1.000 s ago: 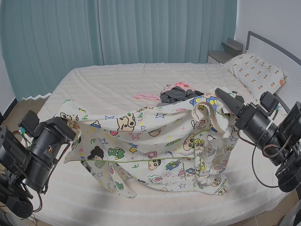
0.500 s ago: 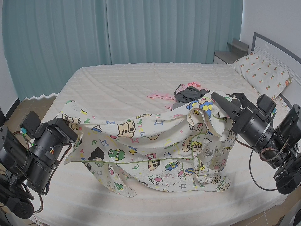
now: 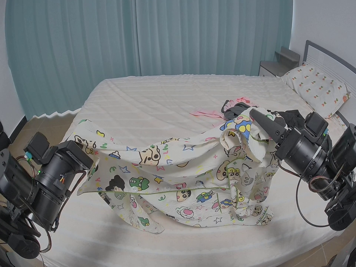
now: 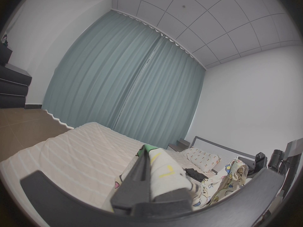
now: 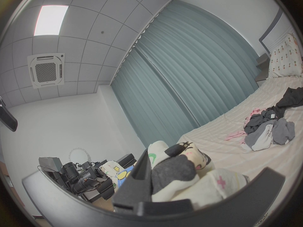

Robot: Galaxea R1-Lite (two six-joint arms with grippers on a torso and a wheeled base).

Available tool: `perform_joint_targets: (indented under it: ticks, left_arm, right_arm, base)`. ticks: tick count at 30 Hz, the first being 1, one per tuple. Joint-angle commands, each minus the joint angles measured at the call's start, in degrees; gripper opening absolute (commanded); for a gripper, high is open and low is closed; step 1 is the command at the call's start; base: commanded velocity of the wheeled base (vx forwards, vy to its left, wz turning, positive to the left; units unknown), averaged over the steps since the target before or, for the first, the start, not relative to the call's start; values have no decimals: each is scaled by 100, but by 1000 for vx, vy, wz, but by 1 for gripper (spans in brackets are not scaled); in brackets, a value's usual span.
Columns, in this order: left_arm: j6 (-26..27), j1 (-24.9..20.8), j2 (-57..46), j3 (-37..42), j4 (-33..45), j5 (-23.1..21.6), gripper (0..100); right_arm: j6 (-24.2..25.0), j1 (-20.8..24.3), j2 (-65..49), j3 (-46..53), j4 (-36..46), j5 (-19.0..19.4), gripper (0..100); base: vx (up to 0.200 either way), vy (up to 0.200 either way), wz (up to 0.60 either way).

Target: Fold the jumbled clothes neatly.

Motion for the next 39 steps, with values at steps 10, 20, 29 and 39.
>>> perform_joint_targets:
  ticks: [10,20,29,39]
  left_arm:
    - [-1,1,-8,-6,-102,-4,0]
    - [25,-16,-69,-6,-102,-12,0]
    - [315,-192,-429,3,-102,5,0]
    - [711,-359,-851,99,-102,5,0]
  right_arm:
    - [-57,-6,-238,27,10,21,0]
    - [-109,3,-651,36,72,65,0]
    - [-224,29,-1284,36,309,144,0]
    - [-382,99,-2295,-34,1126,329,0]
  base:
    - [-60,0,0]
    - [-200,0,0]
    - [-178,0,0]
    - [0,0,0]
